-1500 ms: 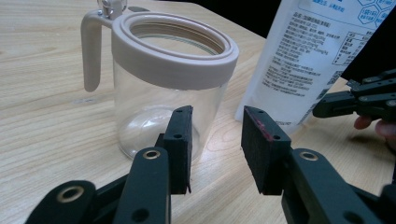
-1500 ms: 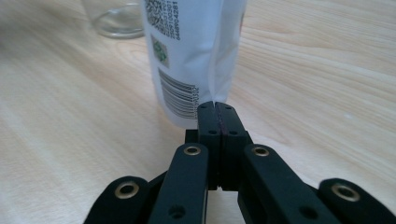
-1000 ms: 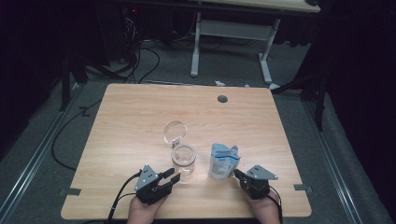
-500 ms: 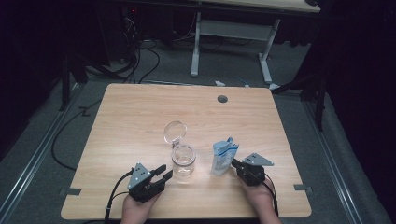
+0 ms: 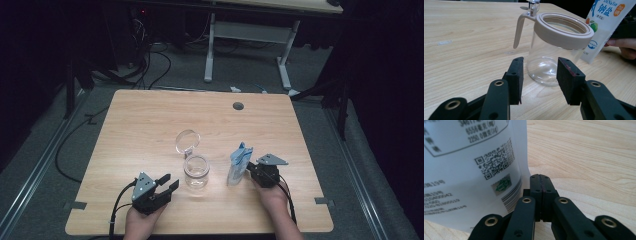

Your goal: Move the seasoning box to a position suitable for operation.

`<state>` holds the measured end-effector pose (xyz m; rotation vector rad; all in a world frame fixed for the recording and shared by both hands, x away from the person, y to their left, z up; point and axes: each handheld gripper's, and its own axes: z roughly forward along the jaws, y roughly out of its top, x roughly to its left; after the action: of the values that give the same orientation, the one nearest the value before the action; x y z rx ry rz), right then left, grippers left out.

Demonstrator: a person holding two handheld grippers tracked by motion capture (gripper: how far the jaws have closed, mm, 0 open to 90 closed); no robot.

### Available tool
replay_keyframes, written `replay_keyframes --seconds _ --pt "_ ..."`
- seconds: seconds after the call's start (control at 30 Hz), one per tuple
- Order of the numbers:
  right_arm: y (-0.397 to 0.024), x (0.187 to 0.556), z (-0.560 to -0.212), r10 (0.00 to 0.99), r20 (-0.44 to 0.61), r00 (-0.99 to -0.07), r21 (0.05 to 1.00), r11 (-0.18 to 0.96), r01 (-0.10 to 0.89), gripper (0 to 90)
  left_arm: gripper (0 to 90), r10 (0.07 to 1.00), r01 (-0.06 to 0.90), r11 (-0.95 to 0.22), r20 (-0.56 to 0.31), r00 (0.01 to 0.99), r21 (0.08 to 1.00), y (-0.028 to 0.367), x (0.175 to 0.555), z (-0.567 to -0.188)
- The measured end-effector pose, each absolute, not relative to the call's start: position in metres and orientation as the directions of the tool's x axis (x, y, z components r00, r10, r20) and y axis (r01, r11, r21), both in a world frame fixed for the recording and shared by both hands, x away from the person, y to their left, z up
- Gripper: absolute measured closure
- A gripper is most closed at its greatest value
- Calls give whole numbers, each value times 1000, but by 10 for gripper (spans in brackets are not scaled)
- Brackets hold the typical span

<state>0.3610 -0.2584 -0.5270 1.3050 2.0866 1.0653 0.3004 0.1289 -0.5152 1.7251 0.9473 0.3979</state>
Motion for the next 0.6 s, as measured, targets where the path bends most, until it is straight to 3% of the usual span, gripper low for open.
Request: replay_keyframes --seconds 0.17,0.33,0.43,0.5,0.53,0.6 --pt "-264 342 -522 910 19 -415 815 226 534 895 551 755 405 -107 -191 627 908 132 300 -516" --pt "-264 308 -516 914 46 -402 829 190 526 788 542 754 399 -101 -192 628 911 131 297 -518" --pt "-255 287 -513 913 81 -401 837 155 524 612 542 752 399 -102 -193 631 911 131 296 -519" --pt "-244 278 -511 912 103 -398 842 133 523 452 542 751 402 -103 -194 631 910 130 296 -520" --pt "-238 276 -511 917 103 -384 840 127 527 330 542 750 403 -102 -196 632 910 129 296 -520" --pt "-225 279 -513 925 88 -369 833 135 536 203 542 747 403 -100 -199 634 910 128 296 -520"
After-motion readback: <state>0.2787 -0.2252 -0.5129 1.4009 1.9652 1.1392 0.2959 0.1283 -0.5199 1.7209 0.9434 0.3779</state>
